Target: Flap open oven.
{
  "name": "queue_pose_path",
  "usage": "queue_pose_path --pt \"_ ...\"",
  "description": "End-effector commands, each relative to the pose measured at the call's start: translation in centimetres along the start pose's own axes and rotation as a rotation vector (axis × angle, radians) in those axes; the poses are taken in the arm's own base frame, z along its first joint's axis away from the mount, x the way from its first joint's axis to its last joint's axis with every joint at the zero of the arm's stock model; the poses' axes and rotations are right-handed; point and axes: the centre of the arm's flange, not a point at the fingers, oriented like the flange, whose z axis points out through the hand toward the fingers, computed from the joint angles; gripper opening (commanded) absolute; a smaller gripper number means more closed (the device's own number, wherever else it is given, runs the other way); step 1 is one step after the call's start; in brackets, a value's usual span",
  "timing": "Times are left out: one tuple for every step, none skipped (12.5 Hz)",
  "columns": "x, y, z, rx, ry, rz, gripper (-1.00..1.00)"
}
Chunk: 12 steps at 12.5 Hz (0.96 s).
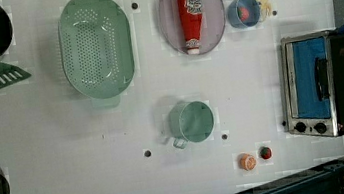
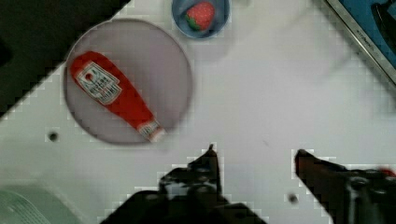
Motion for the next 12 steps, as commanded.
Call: queue_pose_path --pt "-7.6 11.8 -5.9 0.001 -0.036 0.172 0.58" --pt "-7.6 11.8 -6.0 0.001 -0.036 0.172 0.80" --pt "-7.6 11.8 -5.9 0.001 -0.036 0.172 0.99" --pt "-7.6 11.8 -5.9 0.001 -0.036 0.172 1.00" --pt "-7.6 11.8 -5.9 0.001 -0.036 0.172 1.00" --pt "-7.6 11.8 -5.9 0.001 -0.036 0.173 0.90" --pt "-7.6 11.8 -5.9 0.001 -0.037 0.173 0.65" --pt "-7.6 11.9 -5.9 0.001 -0.037 0.173 0.38" --pt "-7.5 11.8 -5.8 0.001 -0.037 0.175 0.14" --pt "-7.2 11.9 -5.5 -0.001 -0.041 0.178 -0.09" --pt "-6.8 12.0 -4.9 -0.007 -0.052 0.185 -0.32" --pt "-6.2 12.2 -4.2 -0.016 -0.065 0.193 -0.56"
